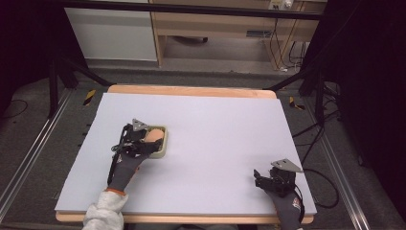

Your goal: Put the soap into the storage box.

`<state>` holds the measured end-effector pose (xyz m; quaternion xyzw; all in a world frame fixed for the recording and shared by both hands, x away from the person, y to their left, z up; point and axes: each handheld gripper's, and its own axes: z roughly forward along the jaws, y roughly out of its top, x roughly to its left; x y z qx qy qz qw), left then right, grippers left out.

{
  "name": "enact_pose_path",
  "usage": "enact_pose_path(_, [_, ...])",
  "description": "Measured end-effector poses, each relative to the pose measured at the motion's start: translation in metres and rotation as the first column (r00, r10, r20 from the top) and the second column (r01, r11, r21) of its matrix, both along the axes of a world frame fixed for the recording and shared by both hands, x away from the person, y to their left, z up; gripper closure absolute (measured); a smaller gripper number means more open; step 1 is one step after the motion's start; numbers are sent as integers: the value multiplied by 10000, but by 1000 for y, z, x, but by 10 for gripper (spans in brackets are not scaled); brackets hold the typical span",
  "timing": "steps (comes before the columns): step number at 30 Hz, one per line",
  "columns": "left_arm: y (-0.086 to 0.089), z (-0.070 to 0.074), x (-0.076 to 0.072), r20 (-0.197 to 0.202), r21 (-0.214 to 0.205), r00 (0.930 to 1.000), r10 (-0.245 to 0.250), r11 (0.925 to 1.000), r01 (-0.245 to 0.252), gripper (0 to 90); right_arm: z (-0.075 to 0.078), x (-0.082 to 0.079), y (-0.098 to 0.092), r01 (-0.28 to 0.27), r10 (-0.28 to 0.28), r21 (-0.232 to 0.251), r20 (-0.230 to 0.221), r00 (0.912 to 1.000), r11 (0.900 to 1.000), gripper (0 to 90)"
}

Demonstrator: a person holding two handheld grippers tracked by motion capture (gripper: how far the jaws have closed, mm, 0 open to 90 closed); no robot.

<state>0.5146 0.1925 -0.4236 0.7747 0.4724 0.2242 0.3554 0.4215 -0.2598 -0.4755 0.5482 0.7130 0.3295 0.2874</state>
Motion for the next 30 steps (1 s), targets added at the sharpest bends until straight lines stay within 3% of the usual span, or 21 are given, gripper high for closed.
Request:
enact_pose_path(12, [26, -3, -21, 327, -300, 9987, 394, 9988, -385, 276, 0, 0, -2, 161, -161, -37, 25, 9999, 9999, 110])
enact_pose_path(30, [59, -27, -52, 302, 250, 9967, 756, 9968, -764, 253, -3, 2, -4, 725, -726, -92, -51, 9974, 9973, 84])
